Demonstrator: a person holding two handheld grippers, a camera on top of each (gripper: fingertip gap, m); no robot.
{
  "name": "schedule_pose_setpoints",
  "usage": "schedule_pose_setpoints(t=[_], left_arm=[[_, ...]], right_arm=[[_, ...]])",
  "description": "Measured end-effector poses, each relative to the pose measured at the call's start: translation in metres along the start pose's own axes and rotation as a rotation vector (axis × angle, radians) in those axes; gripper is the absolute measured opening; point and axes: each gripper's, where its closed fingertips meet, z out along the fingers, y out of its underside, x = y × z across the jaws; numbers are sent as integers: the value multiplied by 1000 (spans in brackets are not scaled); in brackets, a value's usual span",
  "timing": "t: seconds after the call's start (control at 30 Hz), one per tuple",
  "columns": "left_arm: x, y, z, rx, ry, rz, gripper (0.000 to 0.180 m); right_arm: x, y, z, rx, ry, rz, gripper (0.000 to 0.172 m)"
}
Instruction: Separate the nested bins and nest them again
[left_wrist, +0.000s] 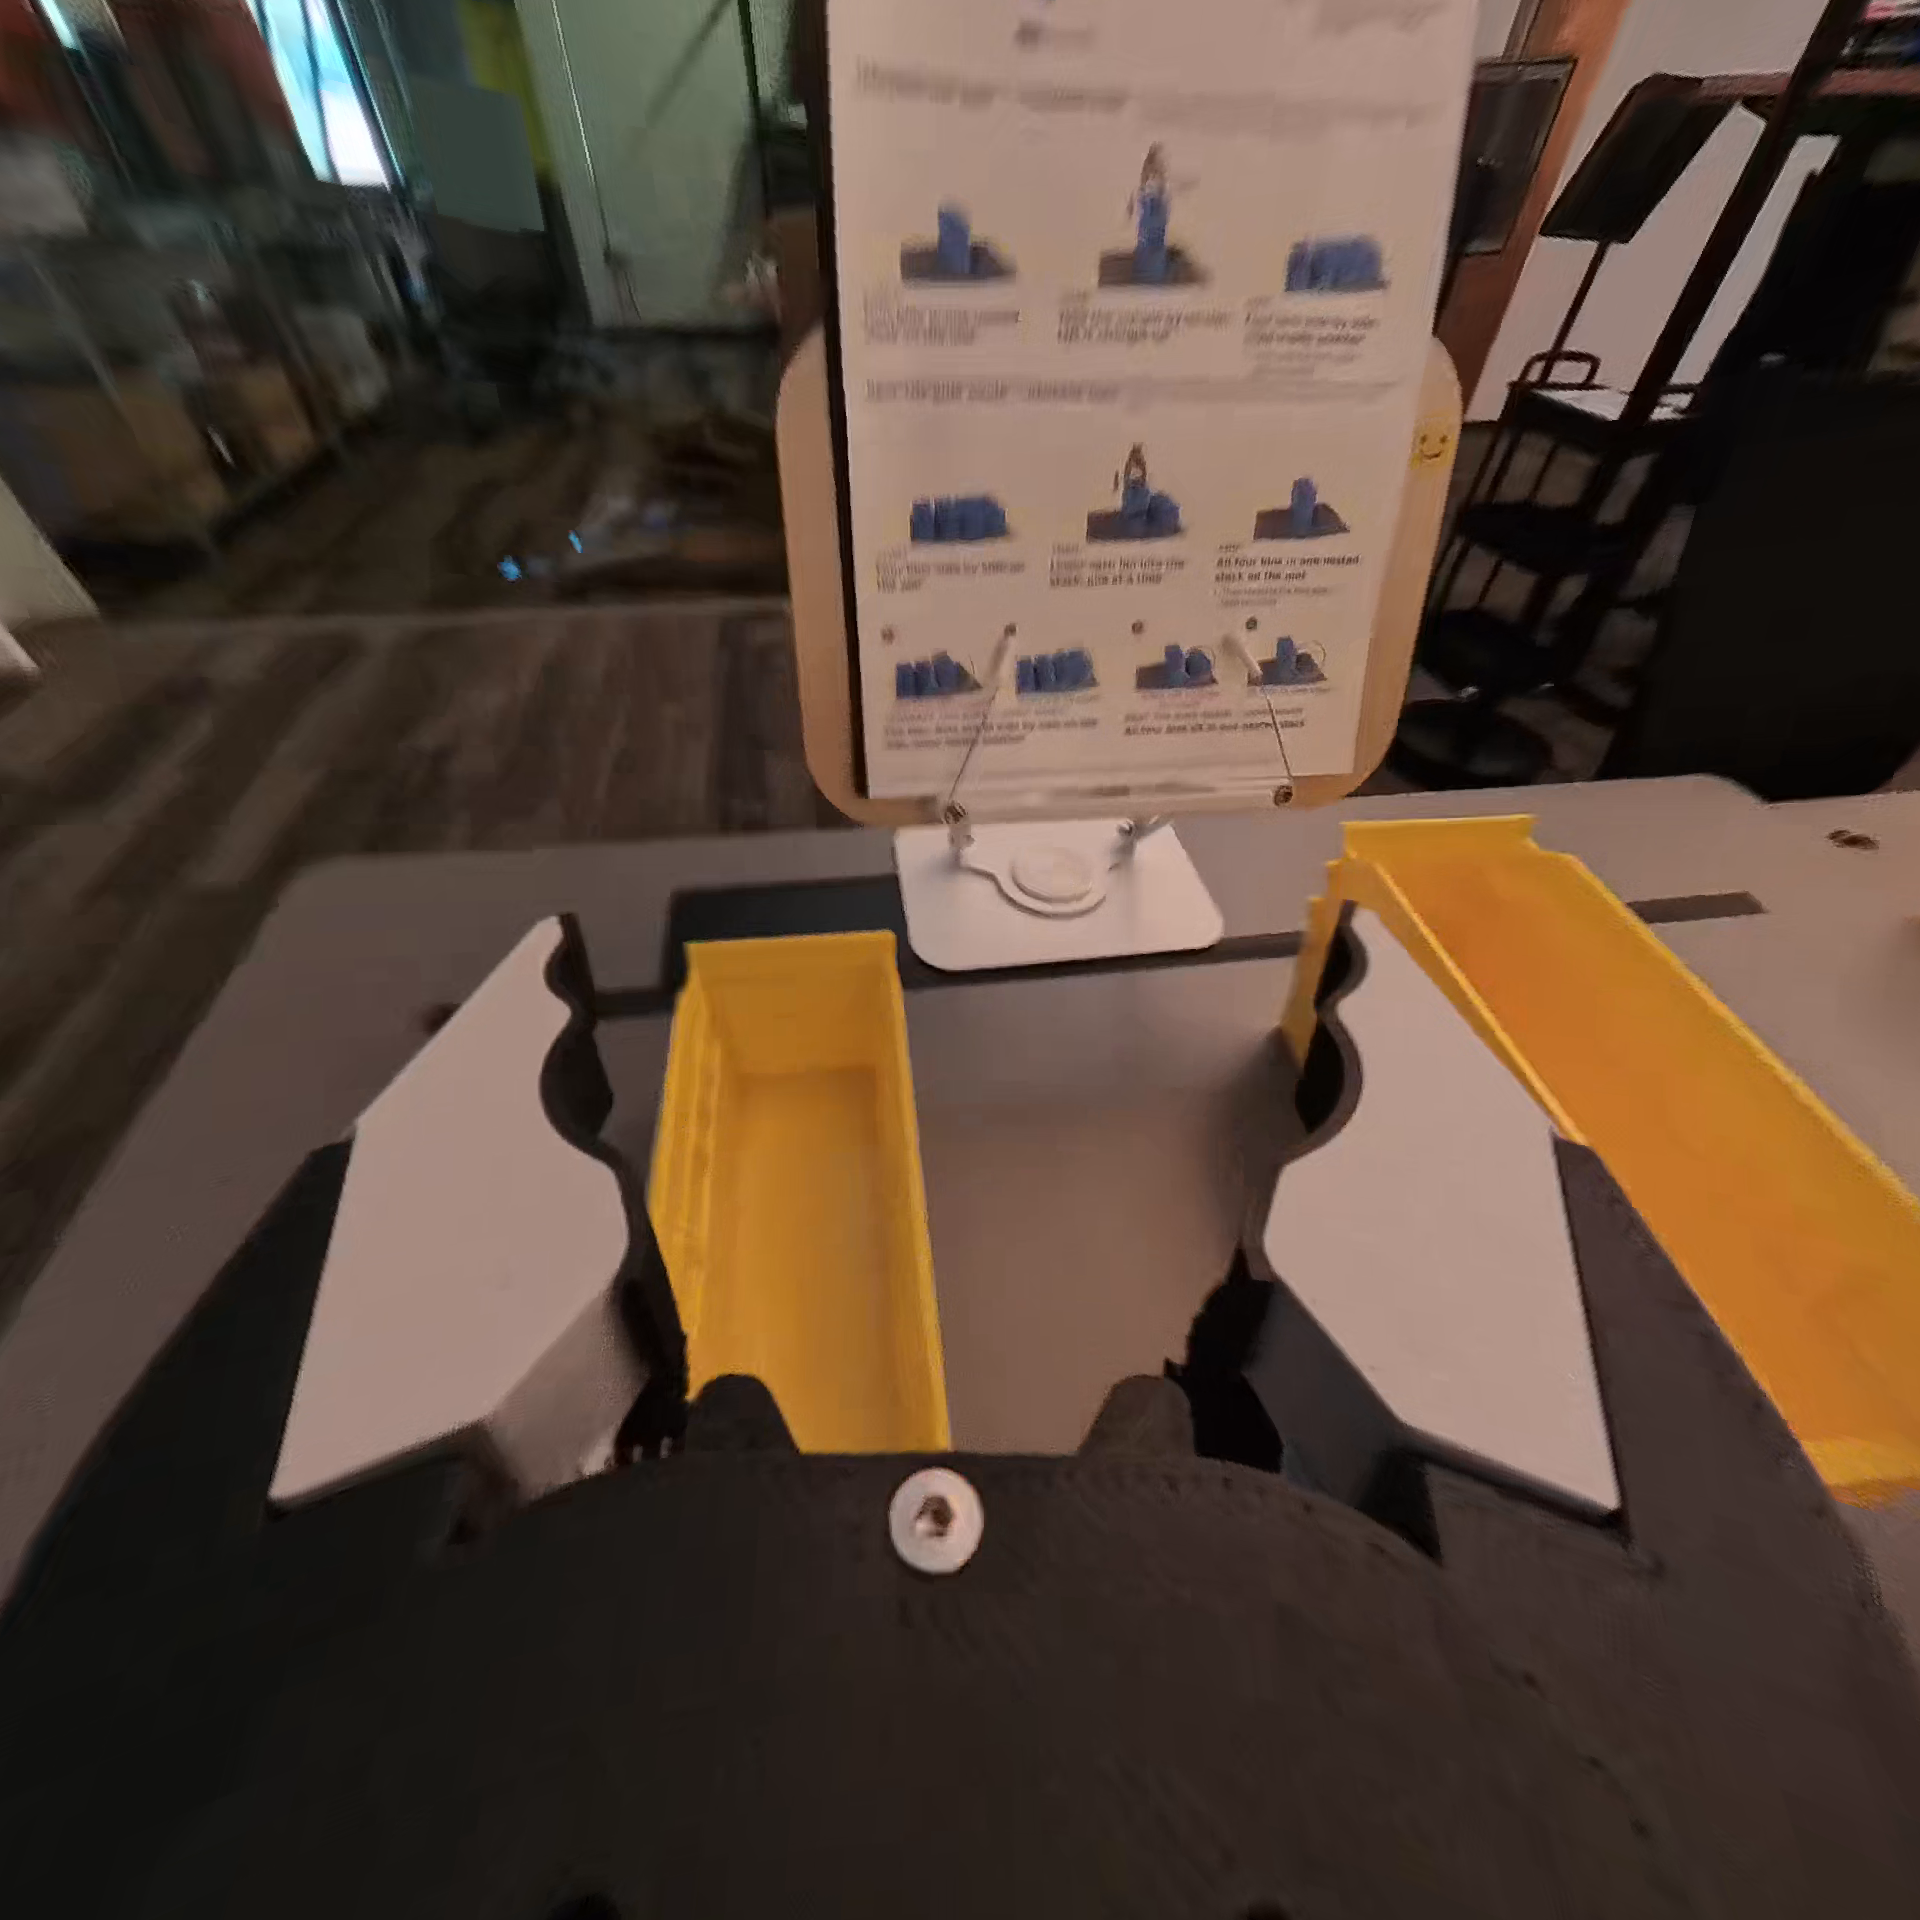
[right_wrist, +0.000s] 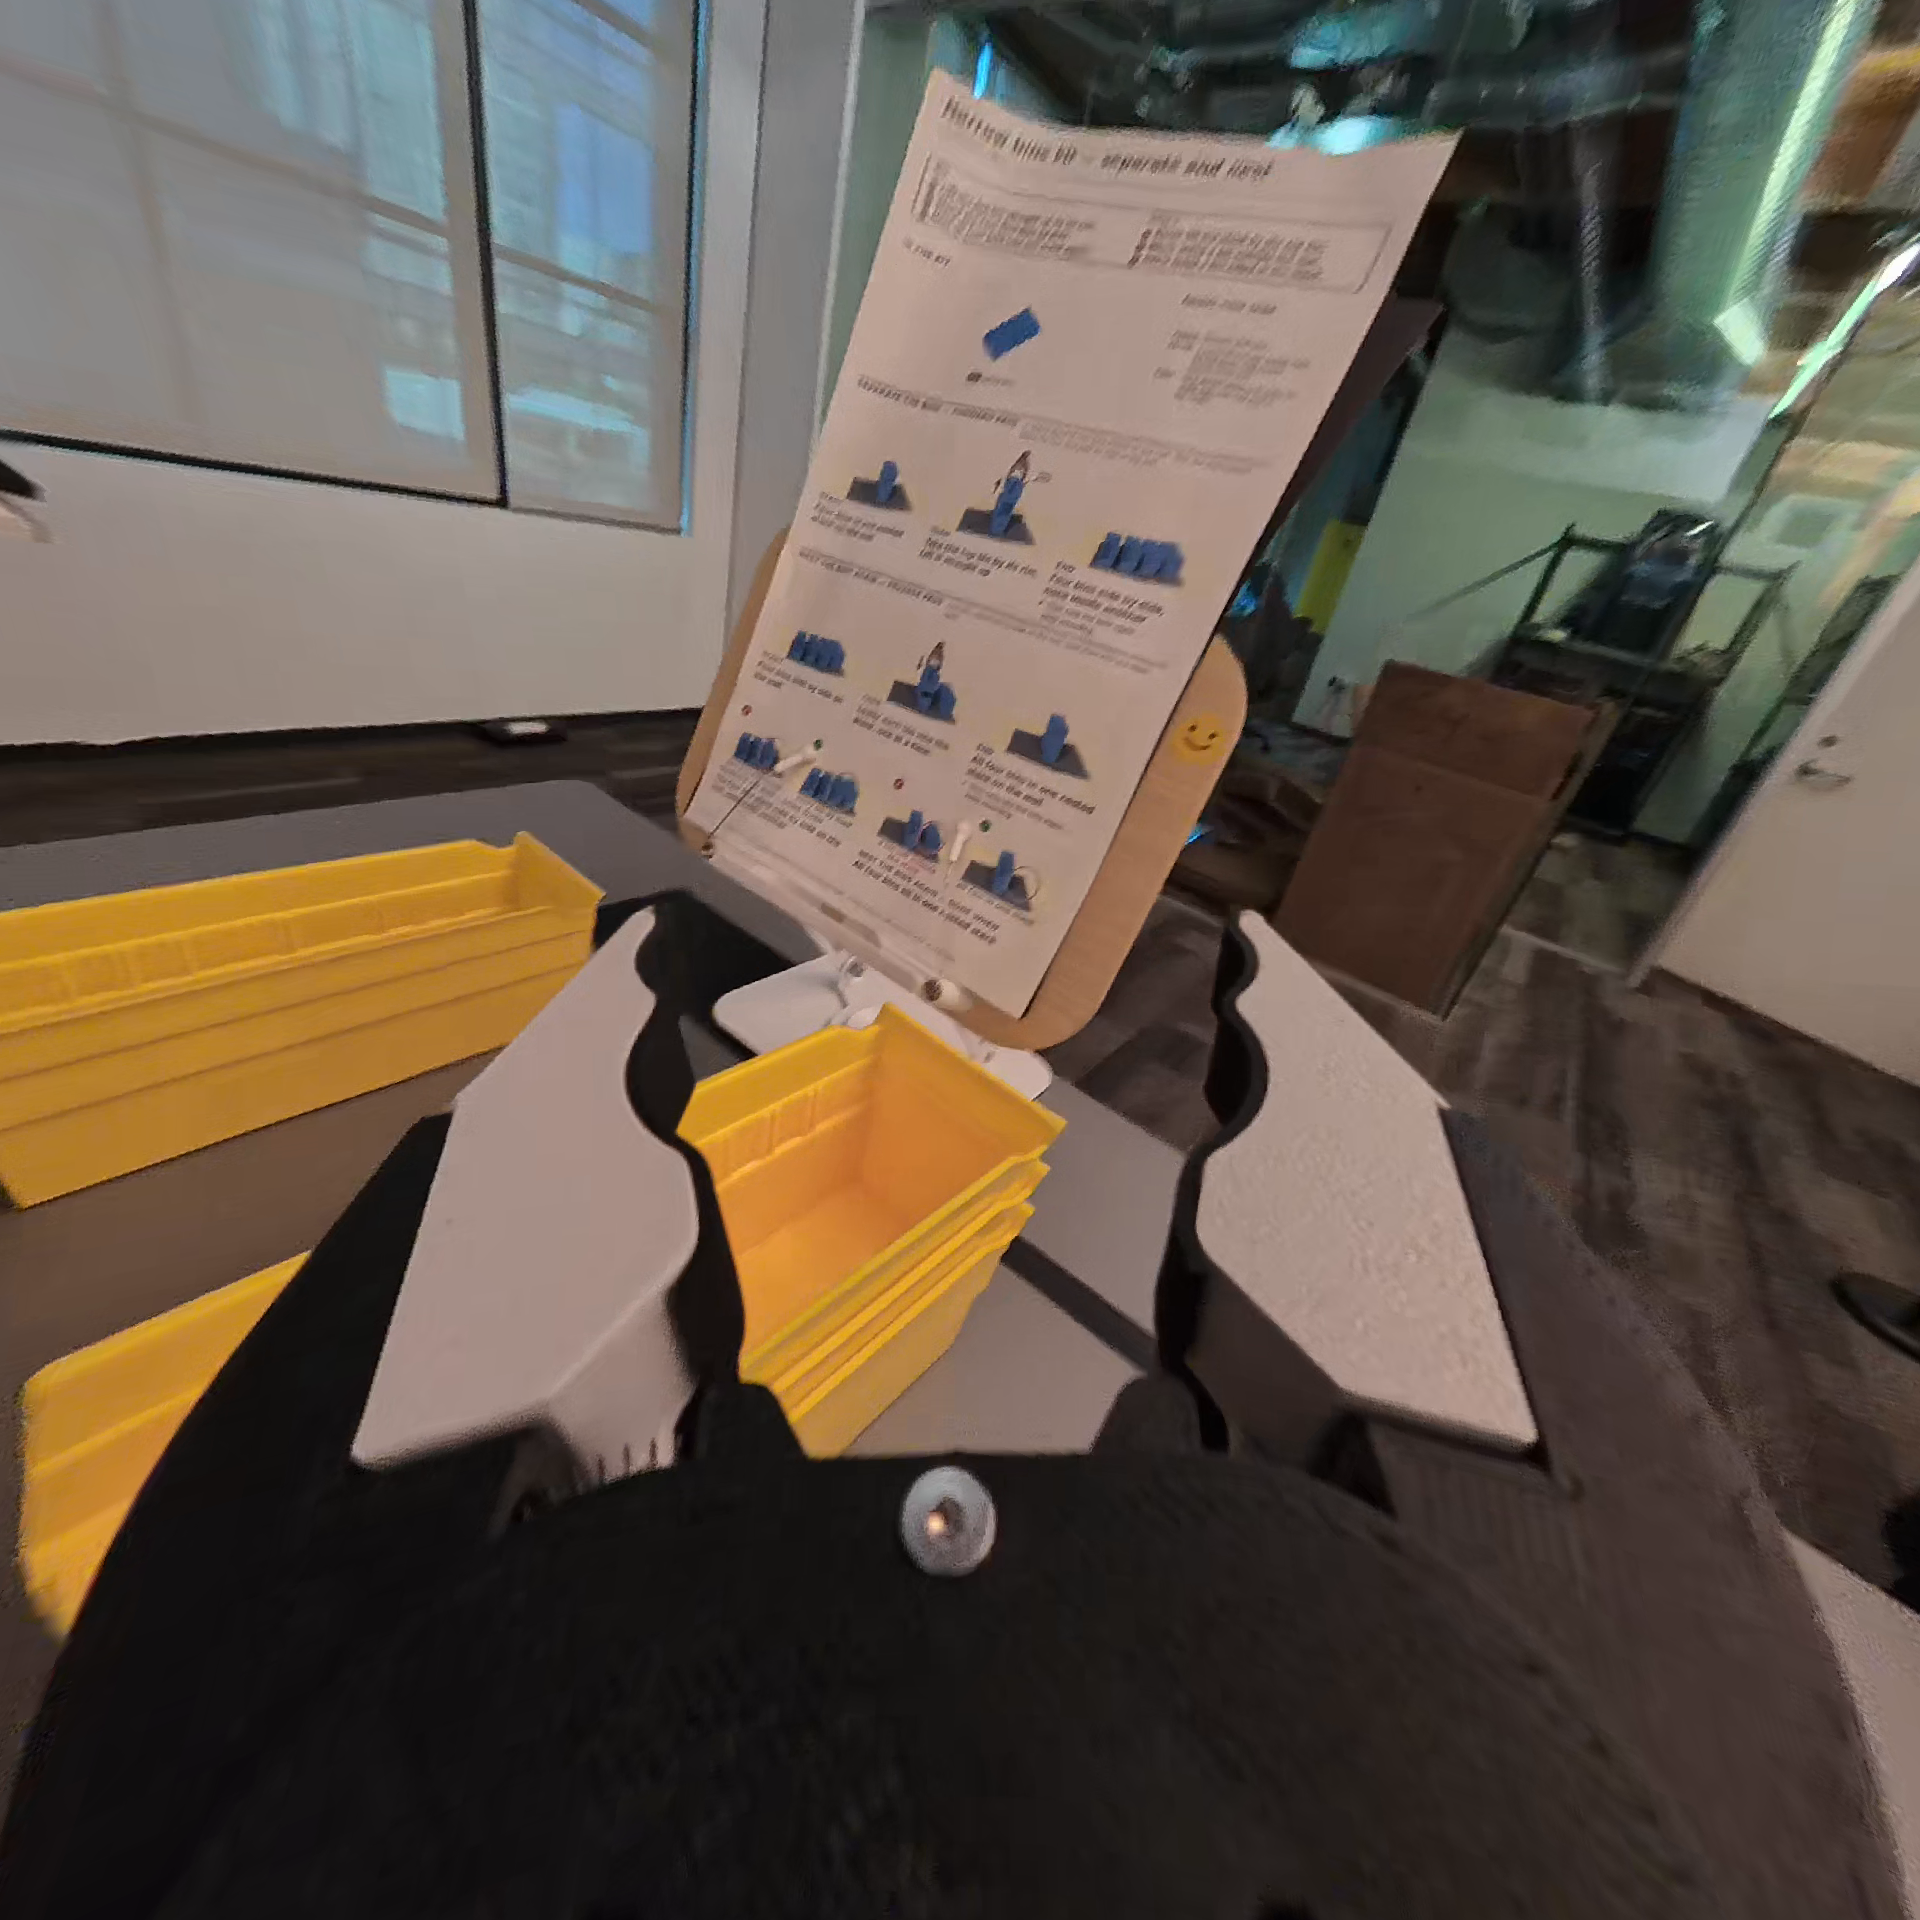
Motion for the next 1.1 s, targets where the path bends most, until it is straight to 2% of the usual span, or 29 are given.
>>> schedule_pose_setpoints(t=[0.07,0.13,0.2,0.27,0.33,0.37,0.5,0.6,0.67,0.73,0.83,0.9,0.97,1.1], left_arm=[[9,6,18,-2,142,-156,128],[19,4,28,-16,298,-268,121],[22,16,40,-142,338,-279,122],[16,40,56,-296,264,-142,129],[-6,71,71,-467,91,7,152],[-19,84,76,-543,-4,26,158],[-40,111,95,-673,-69,-40,158],[-60,152,99,-867,-122,-37,158],[-57,177,99,-969,-91,-114,154],[-59,193,100,-1004,-95,-145,154],[-78,216,92,-1105,-178,-80,154],[-80,226,87,-1157,-186,-96,148],[-73,231,87,-1174,-160,-156,140],[-71,230,87,-1192,-162,-154,133]], right_arm=[[-15,3,0,-64,-80,-7,102],[-27,-5,-8,-83,-102,-96,103],[-23,-10,-18,-103,-42,-206,104],[-12,-15,-26,-104,6,-208,103],[2,-15,-33,-108,22,-111,103],[7,-15,-36,-103,15,-60,103],[31,-20,-53,-53,21,51,103],[45,-25,-67,-20,42,75,102],[56,-22,-74,-26,61,84,102],[65,-19,-78,-24,69,113,101],[69,-18,-81,-8,46,172,100],[69,-19,-82,-3,32,188,98],[69,-19,-82,-1,28,189,97],[68,-13,-81,-35,9,191,92]])
